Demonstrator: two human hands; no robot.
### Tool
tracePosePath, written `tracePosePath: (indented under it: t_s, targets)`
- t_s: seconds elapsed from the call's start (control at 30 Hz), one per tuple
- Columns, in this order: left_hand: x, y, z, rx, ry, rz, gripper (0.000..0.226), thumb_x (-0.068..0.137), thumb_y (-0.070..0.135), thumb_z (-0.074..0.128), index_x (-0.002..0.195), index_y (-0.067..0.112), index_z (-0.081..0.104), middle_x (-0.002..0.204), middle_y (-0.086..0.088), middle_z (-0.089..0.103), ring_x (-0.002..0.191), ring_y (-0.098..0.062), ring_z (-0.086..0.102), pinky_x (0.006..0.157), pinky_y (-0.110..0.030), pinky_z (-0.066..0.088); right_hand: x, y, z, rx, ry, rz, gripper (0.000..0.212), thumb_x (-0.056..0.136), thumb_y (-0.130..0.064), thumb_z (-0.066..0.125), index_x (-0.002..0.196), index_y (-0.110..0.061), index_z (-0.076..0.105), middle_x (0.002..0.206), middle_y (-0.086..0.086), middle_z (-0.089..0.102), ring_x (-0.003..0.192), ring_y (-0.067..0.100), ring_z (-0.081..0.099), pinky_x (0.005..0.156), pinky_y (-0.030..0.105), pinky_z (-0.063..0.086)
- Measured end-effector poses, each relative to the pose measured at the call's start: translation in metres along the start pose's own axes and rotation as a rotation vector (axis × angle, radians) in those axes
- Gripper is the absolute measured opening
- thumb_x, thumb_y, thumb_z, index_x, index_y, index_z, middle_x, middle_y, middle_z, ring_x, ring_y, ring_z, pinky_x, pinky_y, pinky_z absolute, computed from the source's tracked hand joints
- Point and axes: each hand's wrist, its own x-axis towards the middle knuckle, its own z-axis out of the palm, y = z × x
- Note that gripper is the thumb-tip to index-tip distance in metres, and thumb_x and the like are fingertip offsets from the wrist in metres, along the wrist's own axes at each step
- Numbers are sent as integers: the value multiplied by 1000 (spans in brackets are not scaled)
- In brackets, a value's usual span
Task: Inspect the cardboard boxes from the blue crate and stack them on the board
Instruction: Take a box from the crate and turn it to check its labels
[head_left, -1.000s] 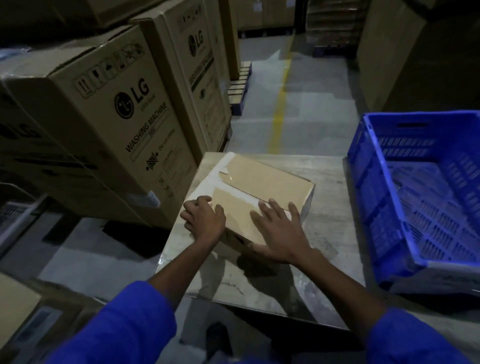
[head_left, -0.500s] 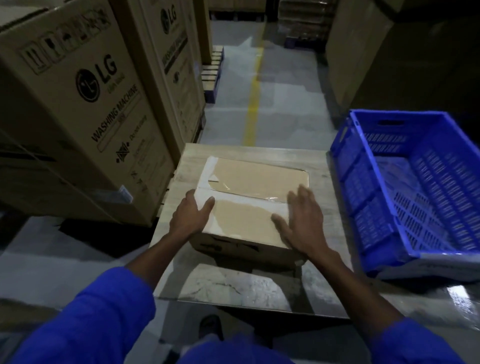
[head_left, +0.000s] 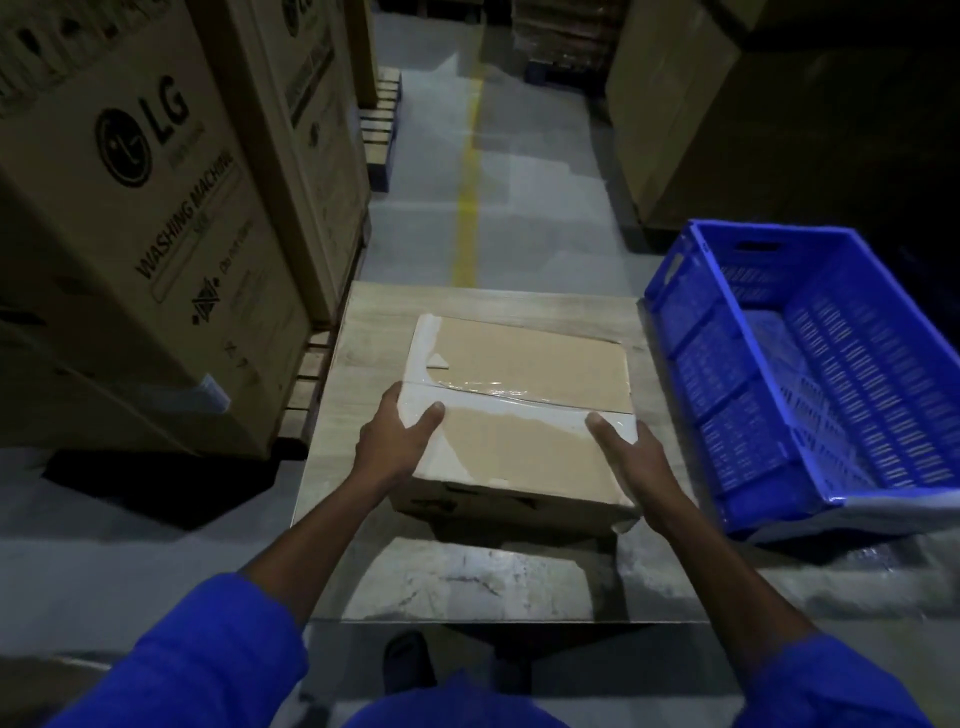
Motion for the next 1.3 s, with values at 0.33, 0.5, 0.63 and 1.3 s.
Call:
tracePosePath:
  t_s: [0.33,0.5,0.63,1.3]
  targets:
    - [-8,1,1,-38,-16,1,61,95,60,61,146,29,47,123,4,64,111,-24,61,93,-39,52,-13,-11,-2,-105,-5,13,110,60,-97,53,144,-26,50,135,5,64,120,28,64,105,55,52]
    - [-13,2,-3,-44,-29,24,55,91,67,59,137,37,54,118,9,68,107,-22,65,95,-44,54,-17,-14,-2,-146,7,-33,76,78,-89,54,126,-30,56,120,3,69,107,21,69,88,39,57]
    - [-19,6,-9,-65,-21,72,53,93,63,61,138,36,54,121,7,68,110,-20,66,93,-41,54,-16,-12,-6,-164,38,-110,59,75,-92,58,108,-43,60,114,-4,73,105,19,70,92,46,59]
    - [12,38,-53,-595,28,-192,83,92,83,17,144,30,53,136,7,56,126,-21,51,114,-60,32,-3,-48,-10,315,-19,38,44,108,-55,37,123,-26,67,119,2,71,110,20,67,87,41,55]
